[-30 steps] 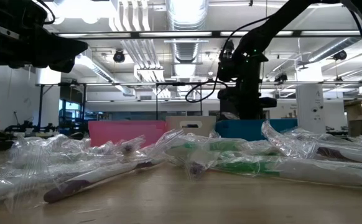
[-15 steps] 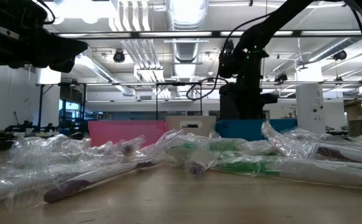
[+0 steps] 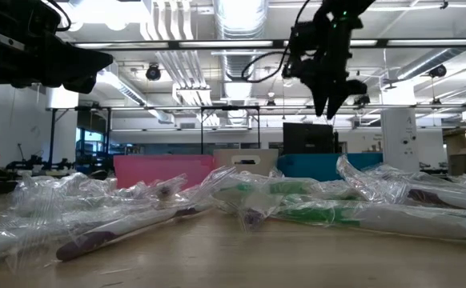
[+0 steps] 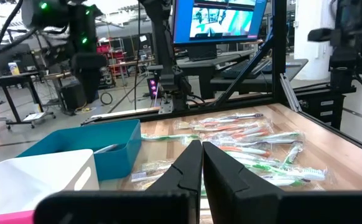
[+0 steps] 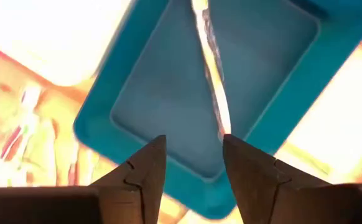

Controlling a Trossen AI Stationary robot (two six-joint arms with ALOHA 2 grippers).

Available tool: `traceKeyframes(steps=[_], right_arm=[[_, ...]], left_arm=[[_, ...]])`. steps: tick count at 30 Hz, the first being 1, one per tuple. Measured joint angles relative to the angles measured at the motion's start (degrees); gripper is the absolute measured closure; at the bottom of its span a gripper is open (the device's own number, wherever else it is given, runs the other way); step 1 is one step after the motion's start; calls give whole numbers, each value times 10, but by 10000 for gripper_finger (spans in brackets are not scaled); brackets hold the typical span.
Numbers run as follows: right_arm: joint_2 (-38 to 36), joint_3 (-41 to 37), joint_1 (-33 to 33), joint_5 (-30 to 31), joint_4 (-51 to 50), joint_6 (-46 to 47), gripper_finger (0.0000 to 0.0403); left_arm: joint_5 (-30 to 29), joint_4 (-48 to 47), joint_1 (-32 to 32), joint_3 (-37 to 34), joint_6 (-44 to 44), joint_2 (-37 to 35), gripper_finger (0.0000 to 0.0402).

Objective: Pick & Place Toothbrushes
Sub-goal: Put the green toothbrush into the white bin

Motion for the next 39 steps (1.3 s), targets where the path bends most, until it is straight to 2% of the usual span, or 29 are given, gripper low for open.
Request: traceKeyframes(steps=[8, 17, 22, 31, 39], right_arm=[[-61, -23, 76, 54, -20, 11, 288], [-128, -124, 135, 93, -19, 89, 305], [-164, -196, 167, 94, -13, 140, 289], [-230, -336, 238, 94, 87, 243, 250], [-240, -408, 299, 100, 144, 324, 227]], left_arm=[[0, 0, 0, 0, 0, 0, 384], [0, 0, 0, 0, 0, 0, 384], [0, 0, 0, 0, 0, 0, 384], [0, 0, 0, 0, 0, 0, 384], [0, 0, 0, 0, 0, 0, 384]])
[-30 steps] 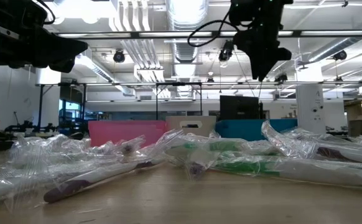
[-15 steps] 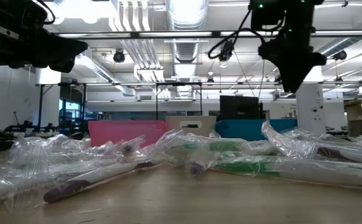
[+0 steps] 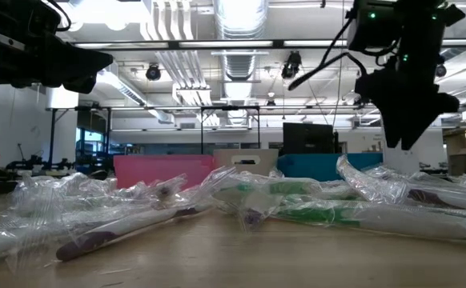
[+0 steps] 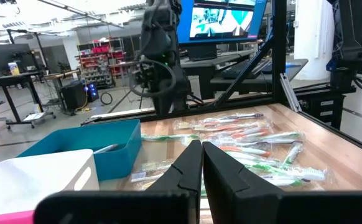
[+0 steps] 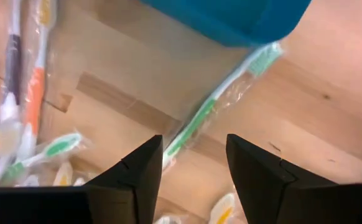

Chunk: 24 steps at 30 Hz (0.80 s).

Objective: Pick & Place Toothbrushes
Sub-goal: Put the green toothbrush into the white bin

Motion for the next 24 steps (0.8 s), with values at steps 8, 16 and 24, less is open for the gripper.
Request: traceKeyframes(steps=[8, 16, 24], right_arm=[[2, -62, 24, 5, 93, 49, 218], [3, -117, 26, 11, 128, 95, 233], [3, -169, 26, 17, 223, 115, 220]], left_arm=[[0, 0, 0, 0, 0, 0, 384], [0, 0, 0, 0, 0, 0, 384], [0, 0, 0, 0, 0, 0, 384]])
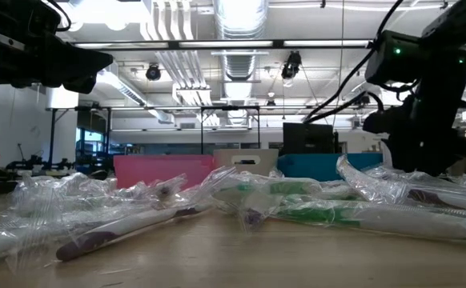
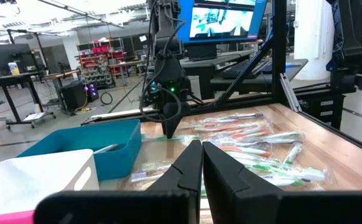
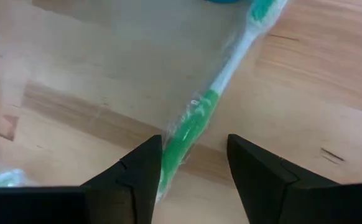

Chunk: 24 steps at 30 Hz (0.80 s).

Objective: Pick & Place Toothbrushes
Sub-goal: Put the green toothbrush into the white bin

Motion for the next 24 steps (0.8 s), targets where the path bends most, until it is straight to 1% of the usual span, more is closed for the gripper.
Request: traceKeyframes(steps=[5, 10, 15, 24], right_arm=[[0, -6, 0, 4, 19, 5, 209], [-2, -20, 0, 9, 25, 37, 219], [-2, -30, 0, 13, 24, 44, 247], [-2, -31, 0, 15, 2, 45, 316]], left_arm=[[0, 0, 0, 0, 0, 0, 384], [0, 0, 0, 0, 0, 0, 384], [0, 0, 0, 0, 0, 0, 384], [0, 0, 0, 0, 0, 0, 384]])
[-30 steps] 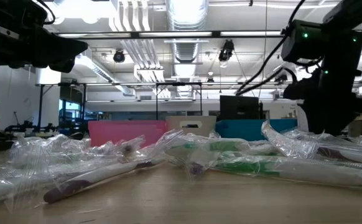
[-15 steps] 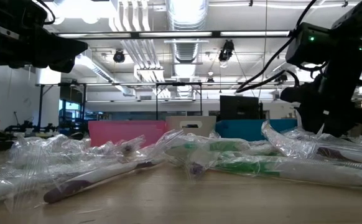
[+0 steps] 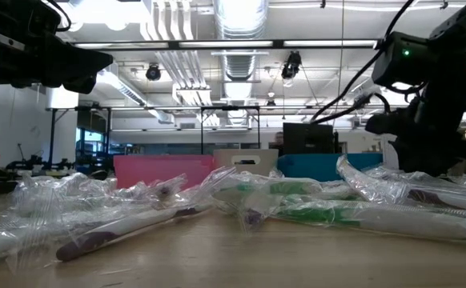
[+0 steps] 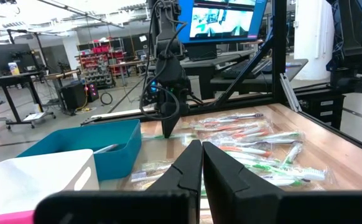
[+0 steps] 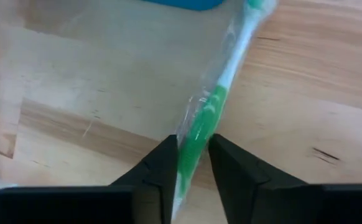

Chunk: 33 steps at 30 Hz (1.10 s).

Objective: Pick & Place Toothbrushes
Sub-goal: Put the green toothbrush into the white bin

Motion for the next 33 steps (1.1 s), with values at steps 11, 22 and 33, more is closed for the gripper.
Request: traceKeyframes(steps=[11, 22, 33], right_arm=[[-16, 1, 0, -1, -22, -9, 387], [-106, -4, 0, 38, -118, -4, 391], [-200, 43, -6, 122, -122, -69, 392]], left_arm=[[0, 0, 0, 0, 0, 0, 384], [0, 0, 0, 0, 0, 0, 384], [0, 0, 0, 0, 0, 0, 384]])
